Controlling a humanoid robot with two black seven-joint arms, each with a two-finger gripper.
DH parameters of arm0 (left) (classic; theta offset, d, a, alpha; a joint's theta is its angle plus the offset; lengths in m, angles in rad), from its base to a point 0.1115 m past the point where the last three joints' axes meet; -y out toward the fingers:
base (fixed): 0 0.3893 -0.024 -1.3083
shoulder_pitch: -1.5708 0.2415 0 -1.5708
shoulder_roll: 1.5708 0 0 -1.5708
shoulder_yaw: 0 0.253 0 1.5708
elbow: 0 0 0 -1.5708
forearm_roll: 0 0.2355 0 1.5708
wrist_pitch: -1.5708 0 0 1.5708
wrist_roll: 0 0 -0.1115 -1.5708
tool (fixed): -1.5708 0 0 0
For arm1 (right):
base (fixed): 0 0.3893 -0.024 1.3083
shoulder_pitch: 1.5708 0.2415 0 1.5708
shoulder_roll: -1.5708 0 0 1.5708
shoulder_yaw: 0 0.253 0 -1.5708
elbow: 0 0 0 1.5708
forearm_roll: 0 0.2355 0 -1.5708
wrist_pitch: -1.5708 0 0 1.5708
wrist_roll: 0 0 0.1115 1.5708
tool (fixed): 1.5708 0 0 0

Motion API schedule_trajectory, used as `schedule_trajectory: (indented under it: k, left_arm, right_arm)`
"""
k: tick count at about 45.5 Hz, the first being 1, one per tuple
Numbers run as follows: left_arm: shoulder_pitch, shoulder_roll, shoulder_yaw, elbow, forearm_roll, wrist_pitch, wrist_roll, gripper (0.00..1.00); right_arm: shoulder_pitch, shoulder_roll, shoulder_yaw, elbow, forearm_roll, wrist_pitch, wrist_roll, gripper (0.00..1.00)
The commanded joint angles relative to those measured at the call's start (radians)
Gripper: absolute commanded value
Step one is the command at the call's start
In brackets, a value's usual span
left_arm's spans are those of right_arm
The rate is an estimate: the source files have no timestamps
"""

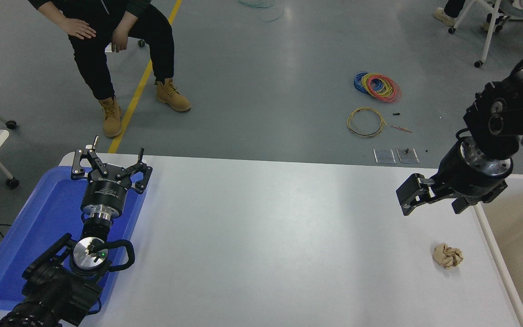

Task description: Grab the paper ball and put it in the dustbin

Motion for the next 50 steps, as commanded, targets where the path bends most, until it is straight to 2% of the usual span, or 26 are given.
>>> schedule_trajectory:
  k: [1, 50]
  left_arm:
    - [0.000, 0.000, 0.000, 0.000, 0.000, 0.000, 0.000, 1.00]
    - [0.000, 0.000, 0.000, 0.000, 0.000, 0.000, 0.000, 1.00]
  right_arm:
    - [0.001, 0.001, 0.000, 0.000, 0.000, 0.000, 0.001, 1.00]
    - [-0.081, -0.021, 0.026, -0.120, 0.002, 0.000, 0.002, 1.00]
